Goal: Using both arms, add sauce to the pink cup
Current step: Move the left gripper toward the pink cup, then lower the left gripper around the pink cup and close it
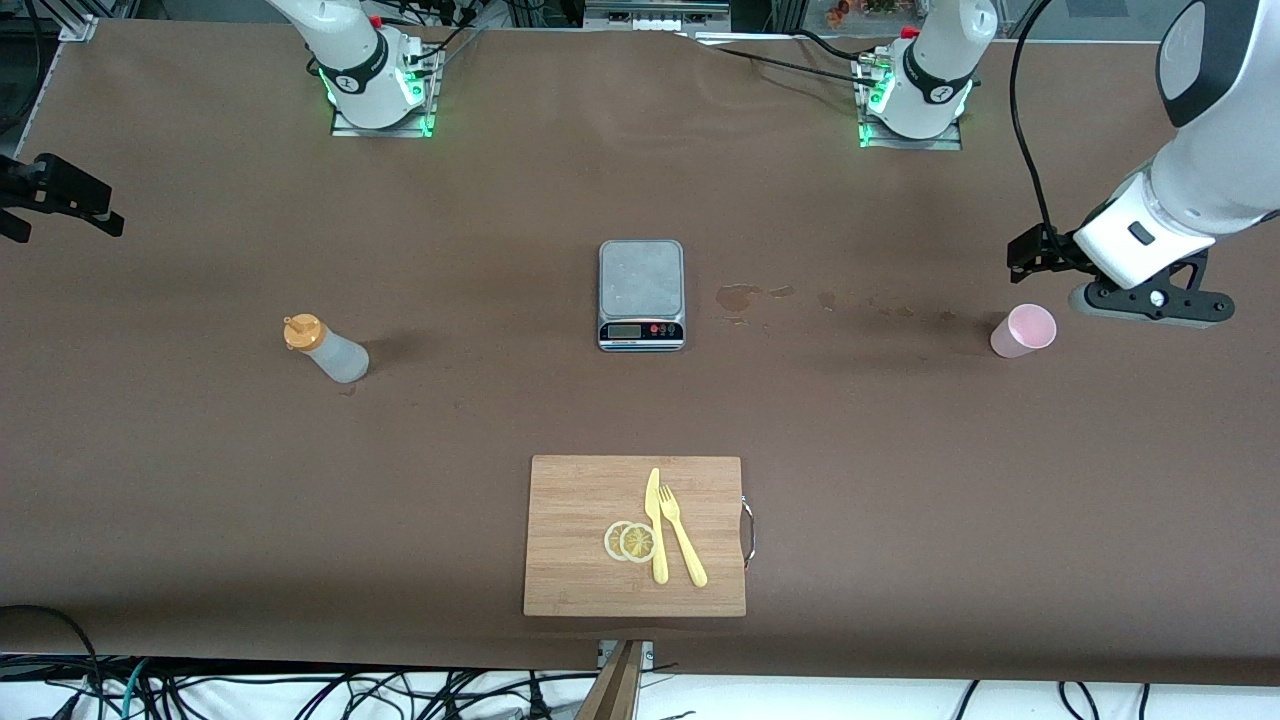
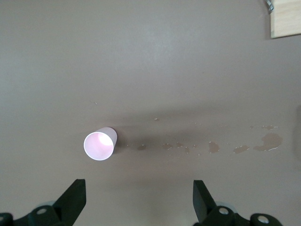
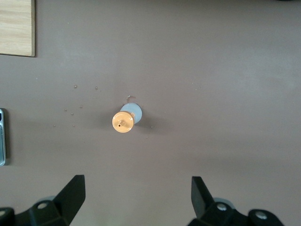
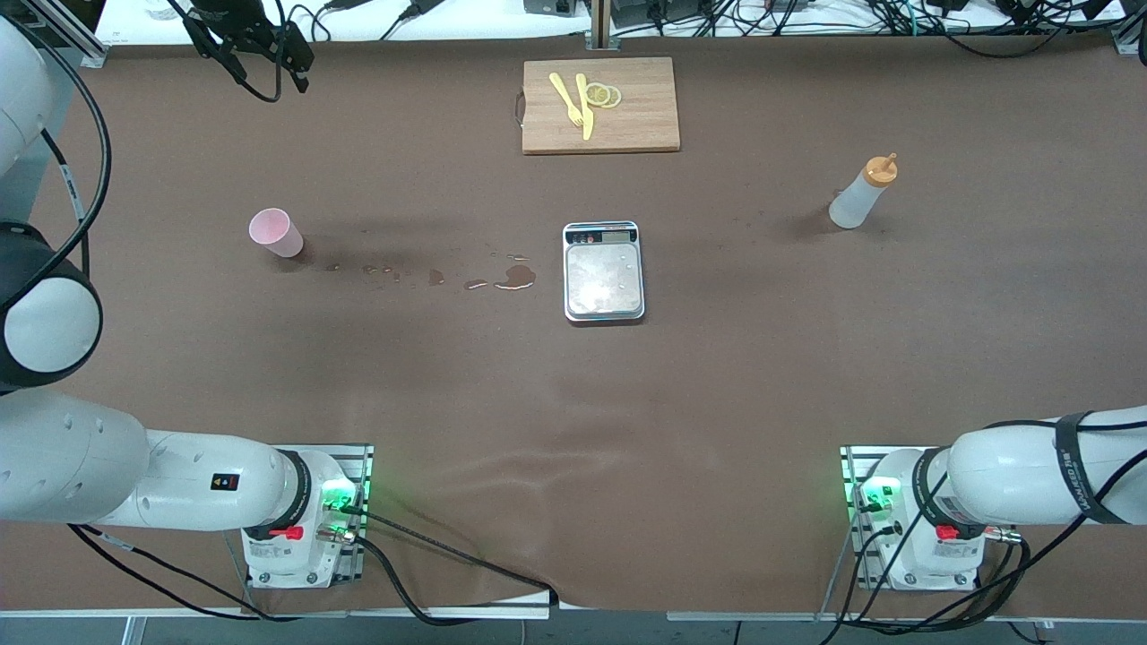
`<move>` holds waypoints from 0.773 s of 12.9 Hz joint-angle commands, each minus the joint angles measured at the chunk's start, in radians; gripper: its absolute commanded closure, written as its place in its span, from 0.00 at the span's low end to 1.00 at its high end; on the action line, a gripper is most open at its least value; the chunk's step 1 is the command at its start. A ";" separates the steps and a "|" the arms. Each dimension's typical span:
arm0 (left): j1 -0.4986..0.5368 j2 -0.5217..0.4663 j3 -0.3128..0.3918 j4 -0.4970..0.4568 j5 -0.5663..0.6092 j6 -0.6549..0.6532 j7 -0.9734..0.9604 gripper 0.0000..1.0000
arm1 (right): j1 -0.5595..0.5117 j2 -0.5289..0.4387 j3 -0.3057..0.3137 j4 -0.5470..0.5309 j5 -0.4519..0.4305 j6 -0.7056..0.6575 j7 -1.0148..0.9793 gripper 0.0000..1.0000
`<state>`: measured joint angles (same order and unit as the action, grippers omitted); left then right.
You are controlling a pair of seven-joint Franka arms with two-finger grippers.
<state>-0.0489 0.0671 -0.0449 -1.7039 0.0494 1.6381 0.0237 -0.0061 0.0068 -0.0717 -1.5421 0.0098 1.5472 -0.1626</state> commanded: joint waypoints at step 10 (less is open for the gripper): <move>0.251 0.155 0.000 -0.181 0.087 0.216 0.329 0.00 | 0.005 0.002 0.001 0.020 0.015 -0.004 0.008 0.00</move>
<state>0.1427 0.2205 -0.0375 -1.8210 0.1178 1.7545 0.2633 -0.0033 0.0068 -0.0702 -1.5418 0.0099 1.5482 -0.1625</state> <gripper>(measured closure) 0.000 0.000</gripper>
